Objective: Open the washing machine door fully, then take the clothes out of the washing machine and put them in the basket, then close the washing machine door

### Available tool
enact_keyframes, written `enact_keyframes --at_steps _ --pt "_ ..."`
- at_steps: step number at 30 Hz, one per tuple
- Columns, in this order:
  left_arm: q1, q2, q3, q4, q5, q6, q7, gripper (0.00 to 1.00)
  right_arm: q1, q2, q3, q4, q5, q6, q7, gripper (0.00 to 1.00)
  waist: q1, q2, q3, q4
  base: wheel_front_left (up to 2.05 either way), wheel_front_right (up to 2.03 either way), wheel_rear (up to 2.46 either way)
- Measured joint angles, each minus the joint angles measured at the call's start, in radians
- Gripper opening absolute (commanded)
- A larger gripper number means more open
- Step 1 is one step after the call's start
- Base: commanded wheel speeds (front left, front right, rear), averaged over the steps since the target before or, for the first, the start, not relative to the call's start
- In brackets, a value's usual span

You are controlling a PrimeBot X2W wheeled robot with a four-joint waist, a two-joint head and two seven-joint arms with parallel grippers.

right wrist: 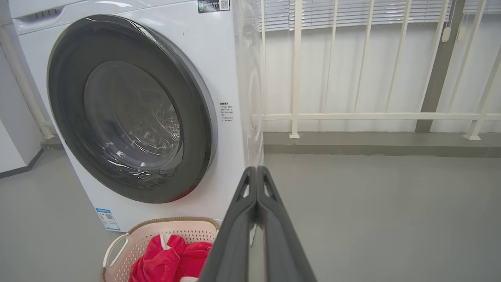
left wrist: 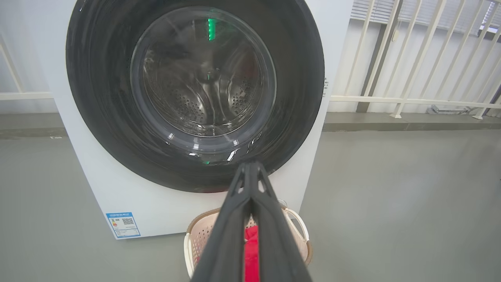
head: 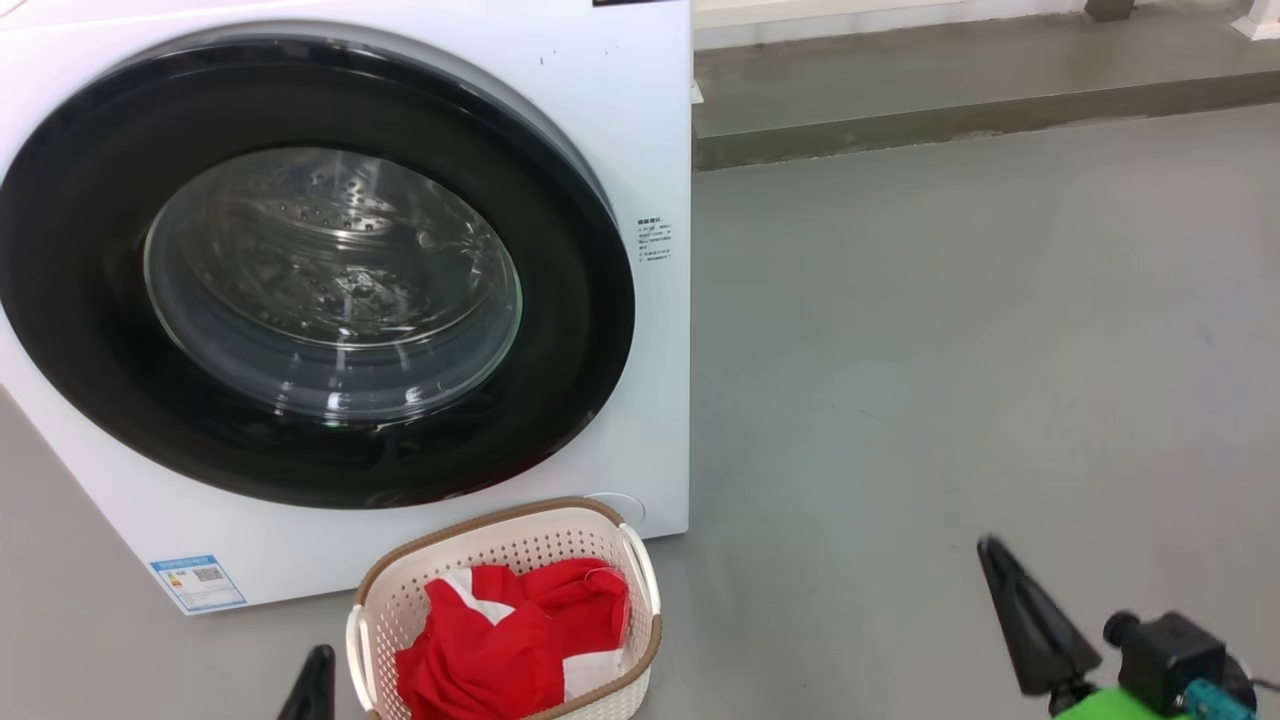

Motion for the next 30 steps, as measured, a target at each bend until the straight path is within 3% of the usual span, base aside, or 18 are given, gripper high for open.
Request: enact_keyframes --at_steps 30 --pt "-0.008 -0.009 0.003 0.024 -0.324 0.0 0.085 0.0 -0.003 0.024 -0.039 0.028 0.301 0.0 0.082 0.0 0.0001 0.0 0.028 0.01 0.0 0.0 0.0"
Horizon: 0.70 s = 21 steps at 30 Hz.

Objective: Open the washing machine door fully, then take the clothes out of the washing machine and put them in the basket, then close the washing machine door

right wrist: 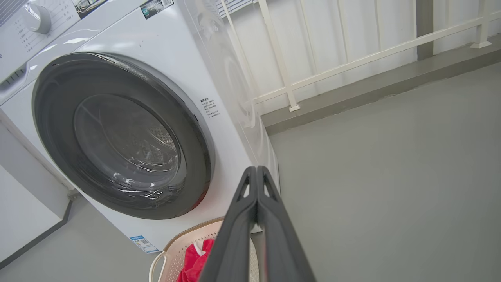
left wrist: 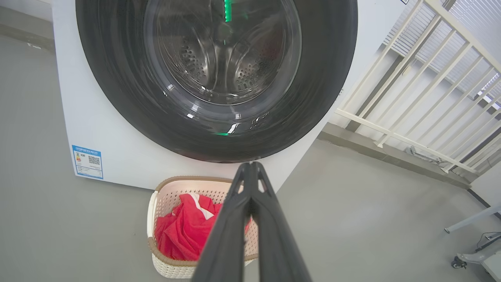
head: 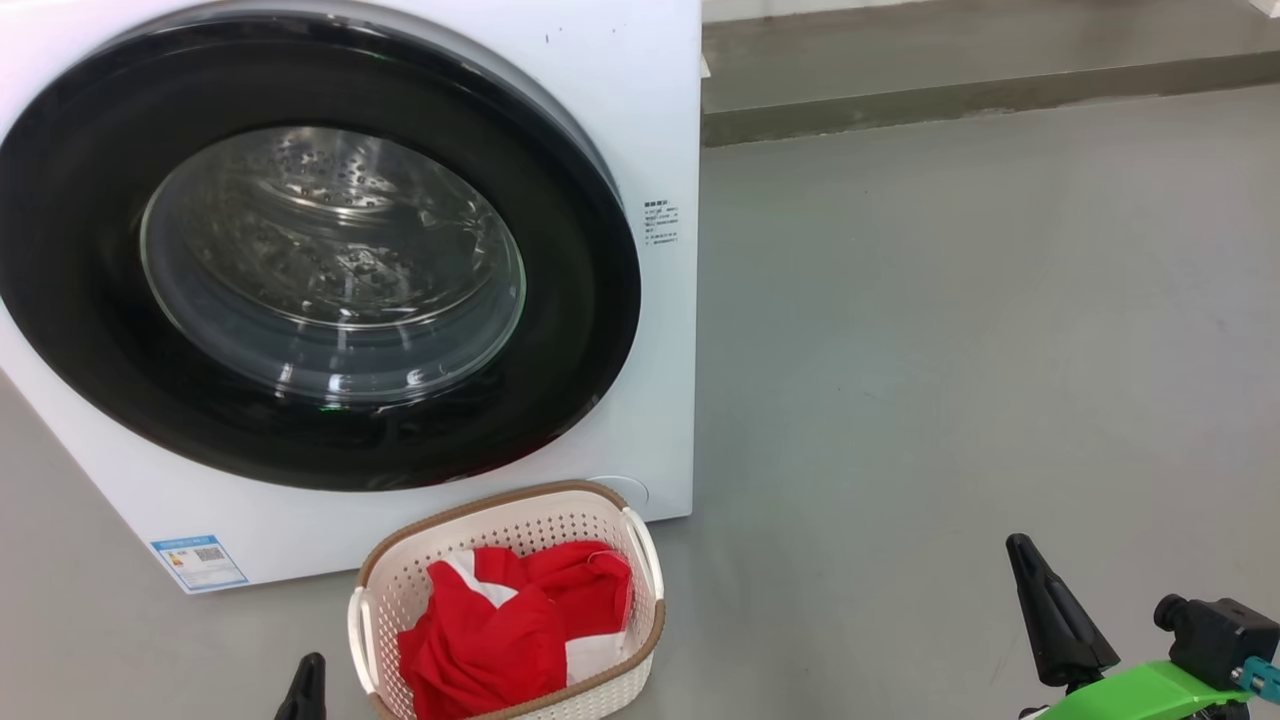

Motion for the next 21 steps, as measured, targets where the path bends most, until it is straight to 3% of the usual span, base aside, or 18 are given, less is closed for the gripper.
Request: enact_keyframes --at_steps 21 --pt "-0.043 -0.002 0.005 0.015 -0.234 0.0 0.056 0.0 -0.024 0.016 -0.034 0.016 0.205 0.0 0.061 0.0 0.0 0.0 0.02 0.007 0.0 0.0 0.0"
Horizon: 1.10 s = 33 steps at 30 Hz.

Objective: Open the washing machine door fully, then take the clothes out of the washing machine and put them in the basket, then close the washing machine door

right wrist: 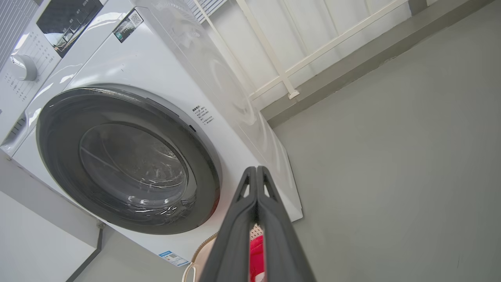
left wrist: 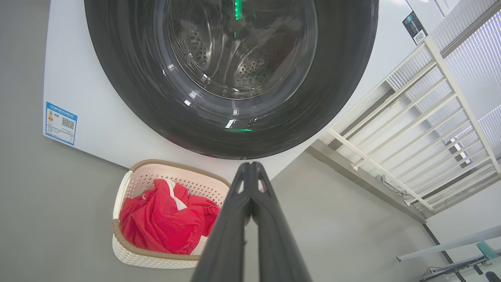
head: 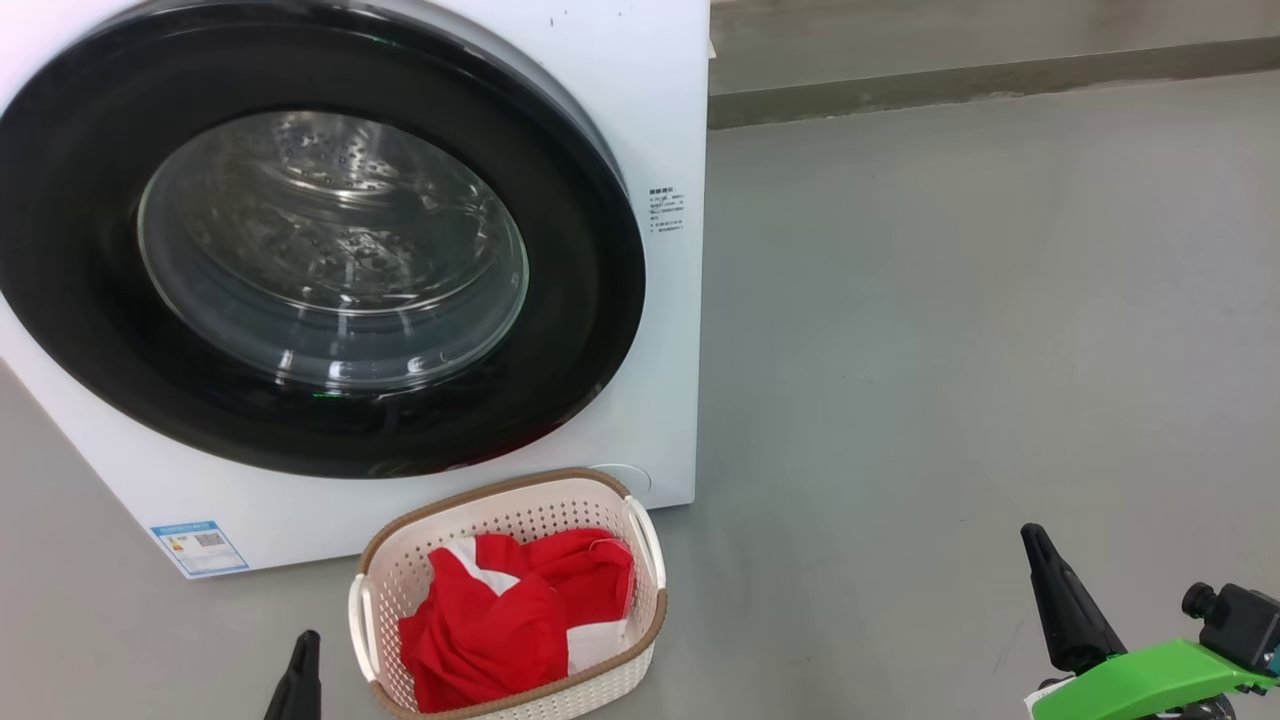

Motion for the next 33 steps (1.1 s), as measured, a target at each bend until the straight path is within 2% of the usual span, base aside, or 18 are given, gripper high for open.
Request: enact_keyframes --at_steps 33 --pt "-0.059 -0.001 0.007 0.017 -0.351 0.0 0.094 0.0 -0.04 0.022 -0.062 0.022 0.327 0.0 0.092 0.0 0.0 0.0 0.03 0.01 0.0 0.0 0.0"
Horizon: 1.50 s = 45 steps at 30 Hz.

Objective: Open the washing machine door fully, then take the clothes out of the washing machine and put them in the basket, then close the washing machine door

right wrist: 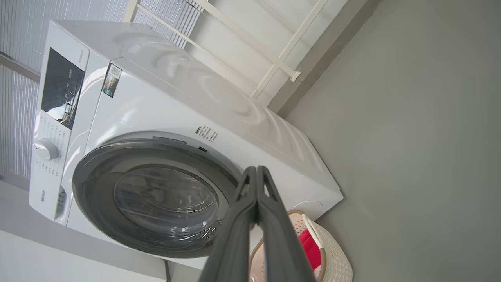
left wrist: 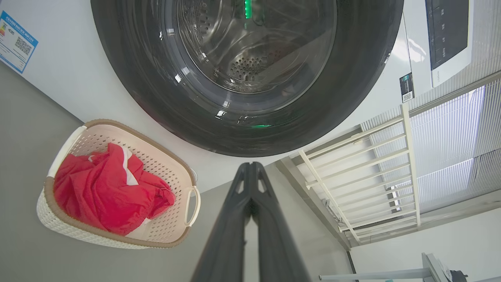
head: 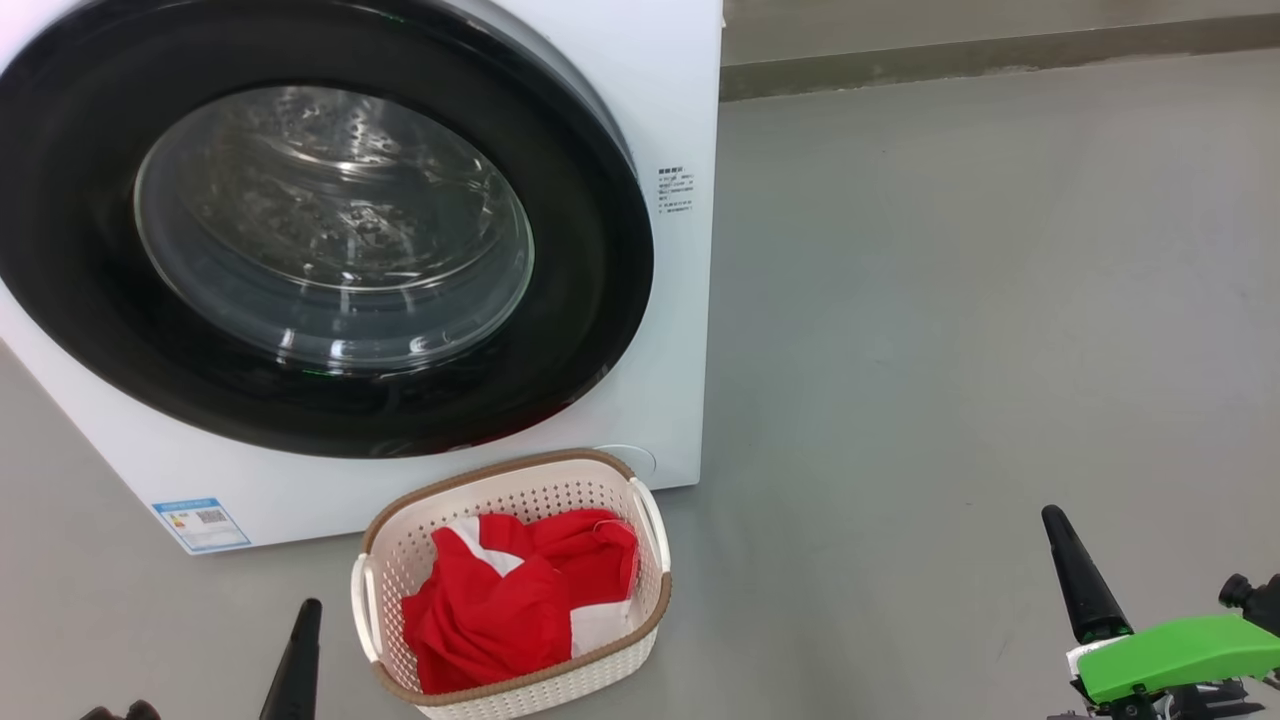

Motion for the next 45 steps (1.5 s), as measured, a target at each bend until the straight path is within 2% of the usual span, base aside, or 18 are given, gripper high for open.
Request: enact_keyframes --at_steps 42,45 --pt "-0.084 -0.004 0.011 0.026 -0.482 0.0 0.119 0.0 -0.063 0.033 -0.071 0.032 0.437 0.0 0.124 0.0 -0.0001 0.0 0.04 0.014 0.0 0.0 0.0" --pt "-0.088 -0.005 0.011 0.026 -0.49 0.0 0.121 0.0 -0.073 0.034 -0.072 0.033 0.453 0.0 0.127 0.0 0.0 0.0 0.041 0.014 0.0 0.0 0.0"
